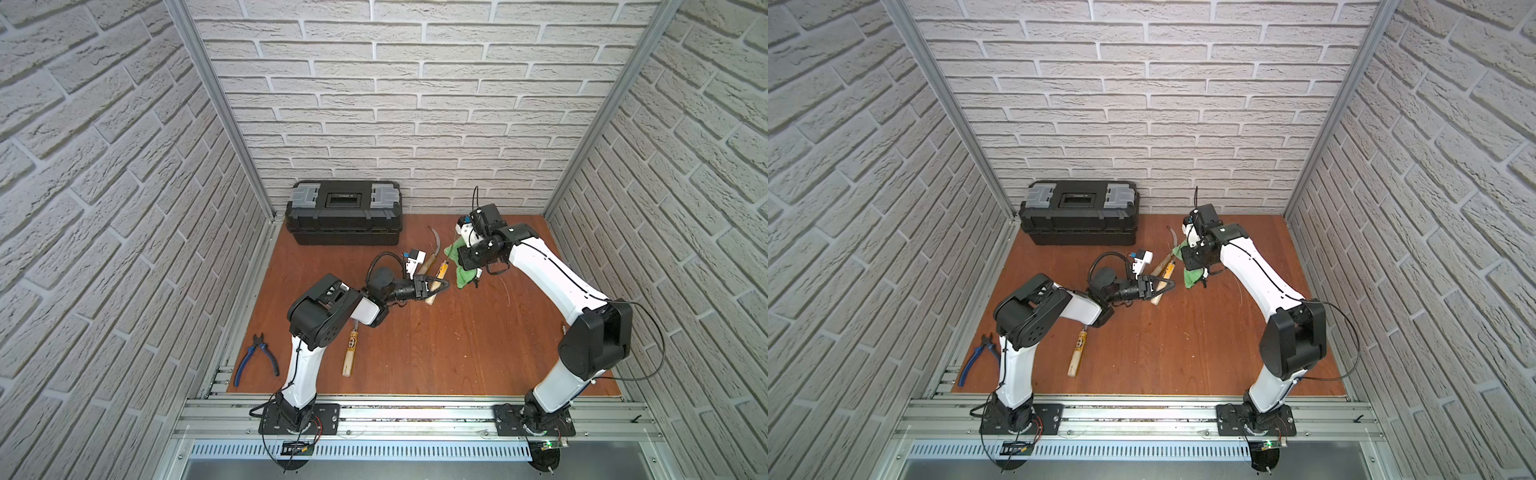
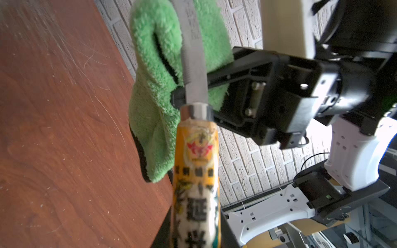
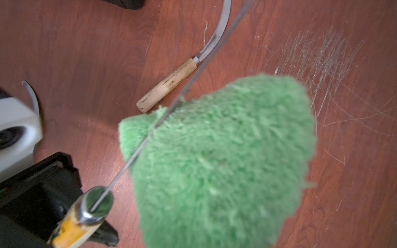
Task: Wipe small sickles with rags
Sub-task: Wipe the small sickle.
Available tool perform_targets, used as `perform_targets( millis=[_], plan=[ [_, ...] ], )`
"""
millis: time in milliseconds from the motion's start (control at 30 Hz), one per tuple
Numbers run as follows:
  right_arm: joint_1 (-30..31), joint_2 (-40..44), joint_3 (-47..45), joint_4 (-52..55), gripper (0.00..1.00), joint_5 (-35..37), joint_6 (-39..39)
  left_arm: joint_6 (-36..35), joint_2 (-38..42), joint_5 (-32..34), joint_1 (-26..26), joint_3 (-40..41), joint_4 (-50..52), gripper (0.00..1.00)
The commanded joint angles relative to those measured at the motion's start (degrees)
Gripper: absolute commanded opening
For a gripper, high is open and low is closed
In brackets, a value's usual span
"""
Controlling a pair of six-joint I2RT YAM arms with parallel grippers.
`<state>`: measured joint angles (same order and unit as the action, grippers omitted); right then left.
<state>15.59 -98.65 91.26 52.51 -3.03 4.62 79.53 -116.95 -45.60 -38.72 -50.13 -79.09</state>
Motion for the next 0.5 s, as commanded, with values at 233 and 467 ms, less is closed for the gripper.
perform_targets(
  millis=[233, 467],
  plan=[
    [-3.3, -12.8, 10.6, 1.3, 0.04, -3.9, 2.0, 0.3, 3.3, 5.5, -2.6, 4.6, -1.2, 0.0],
    [-3.7, -17.4, 12.4, 1.0, 0.04, -5.4, 1.8, -0.1, 4.4, 6.8, -3.0, 5.2, -1.3, 0.0]
  ],
)
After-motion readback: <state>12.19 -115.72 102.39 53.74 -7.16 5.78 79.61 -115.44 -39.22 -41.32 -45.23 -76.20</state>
